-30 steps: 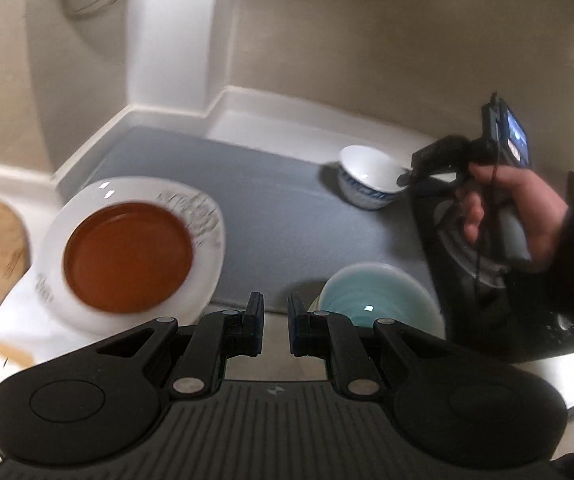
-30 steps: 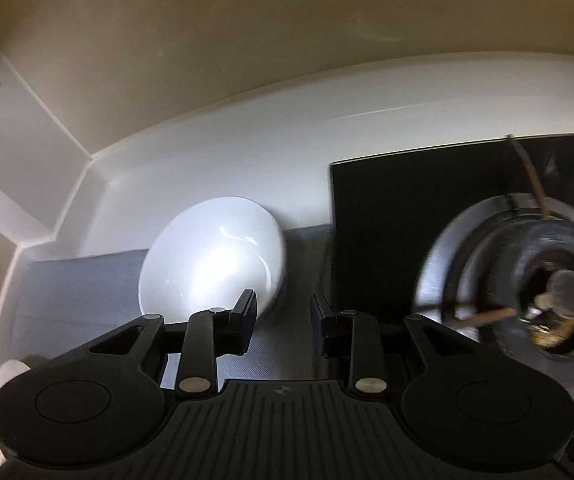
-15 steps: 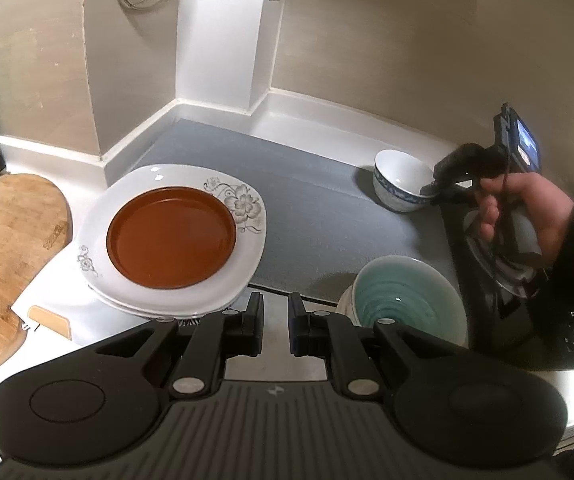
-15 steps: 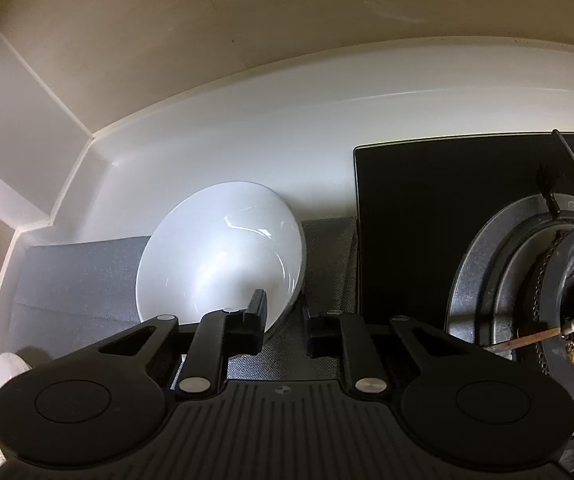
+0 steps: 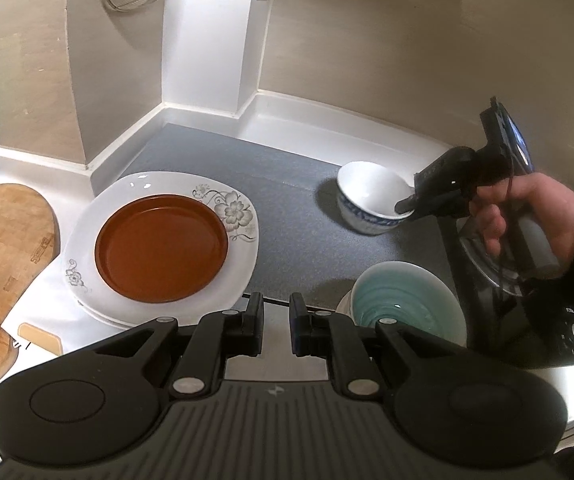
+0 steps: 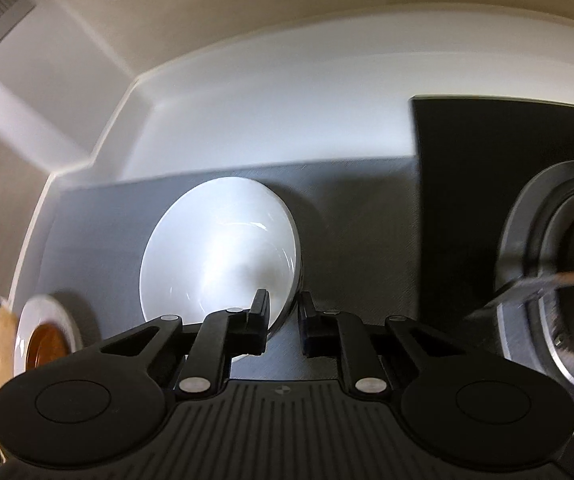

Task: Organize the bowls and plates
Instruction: 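Grasp the blue-patterned white bowl with the right gripper and carry it to the bowl stack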

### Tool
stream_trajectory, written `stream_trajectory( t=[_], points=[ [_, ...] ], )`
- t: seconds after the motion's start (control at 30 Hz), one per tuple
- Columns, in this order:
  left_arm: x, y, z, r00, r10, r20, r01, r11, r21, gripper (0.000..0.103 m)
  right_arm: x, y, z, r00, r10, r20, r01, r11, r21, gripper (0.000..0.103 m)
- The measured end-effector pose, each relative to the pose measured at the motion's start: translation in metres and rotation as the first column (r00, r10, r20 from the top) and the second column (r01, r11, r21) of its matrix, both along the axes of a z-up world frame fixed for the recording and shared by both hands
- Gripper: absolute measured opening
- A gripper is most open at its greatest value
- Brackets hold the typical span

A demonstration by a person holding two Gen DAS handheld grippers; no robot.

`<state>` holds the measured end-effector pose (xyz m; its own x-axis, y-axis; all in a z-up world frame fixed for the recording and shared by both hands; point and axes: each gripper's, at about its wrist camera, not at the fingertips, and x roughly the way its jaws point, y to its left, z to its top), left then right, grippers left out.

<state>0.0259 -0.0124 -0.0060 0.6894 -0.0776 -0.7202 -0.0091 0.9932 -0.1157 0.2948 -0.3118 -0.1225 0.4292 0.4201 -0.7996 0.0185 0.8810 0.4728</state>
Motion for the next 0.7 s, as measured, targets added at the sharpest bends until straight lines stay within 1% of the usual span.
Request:
stream_trajectory(
  t=[0.3,0.53,0.63,0.7],
  points=[
    [0.004,0.002,-0.002,1.0,-0.018,-0.01,0.018,1.0,-0.003,0.015,-0.024,0.03,0.004,0.991,0.128,-0.024,-0.128,0.992,0.008,0.016],
    [0.006,0.005,-0.004,1.0,-0.023,-0.011,0.023,1.0,-0.008,0.015,-0.039,0.043,0.005,0.973,0.228,-0.025,-0.228,0.974,0.019,0.016],
    [0.007,0.005,-0.005,1.0,-0.023,-0.015,0.023,1.0,-0.007,0.015,-0.04,0.044,0.005,0.971,0.237,-0.018,-0.237,0.971,0.021,0.017],
    [0.008,0.005,-0.006,1.0,-0.023,-0.017,0.023,1.0,-0.004,0.016,-0.04,0.043,0.007,0.973,0.233,0.0,-0.233,0.973,0.005,0.017]
  ],
)
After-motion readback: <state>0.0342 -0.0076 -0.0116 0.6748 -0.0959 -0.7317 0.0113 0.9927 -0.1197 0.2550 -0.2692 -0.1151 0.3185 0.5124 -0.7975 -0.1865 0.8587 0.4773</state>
